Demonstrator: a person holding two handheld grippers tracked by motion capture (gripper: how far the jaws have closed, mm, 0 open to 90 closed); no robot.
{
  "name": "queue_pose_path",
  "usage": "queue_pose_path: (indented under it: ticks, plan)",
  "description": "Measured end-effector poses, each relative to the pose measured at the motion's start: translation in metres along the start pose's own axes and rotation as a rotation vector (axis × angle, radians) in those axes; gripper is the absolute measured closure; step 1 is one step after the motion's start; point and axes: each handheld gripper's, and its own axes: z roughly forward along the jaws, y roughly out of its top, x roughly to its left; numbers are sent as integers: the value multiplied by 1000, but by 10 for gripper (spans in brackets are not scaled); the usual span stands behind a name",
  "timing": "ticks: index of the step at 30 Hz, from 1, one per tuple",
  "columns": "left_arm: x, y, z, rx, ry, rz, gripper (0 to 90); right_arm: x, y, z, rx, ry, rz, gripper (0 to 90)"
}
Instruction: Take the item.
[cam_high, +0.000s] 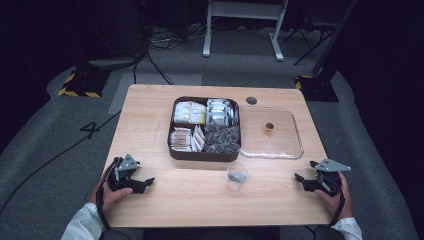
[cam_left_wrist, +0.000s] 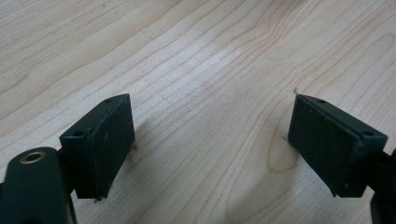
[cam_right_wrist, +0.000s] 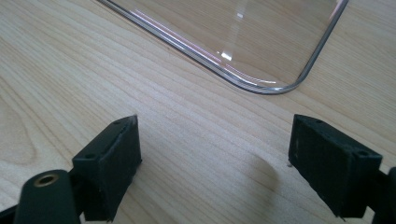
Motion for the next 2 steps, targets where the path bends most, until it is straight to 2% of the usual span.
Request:
queue_pose_path:
  ticks: [2]
  plan:
    - [0, 0, 0, 0, 0, 0, 149, 0, 0, 0, 0, 0, -1, 172]
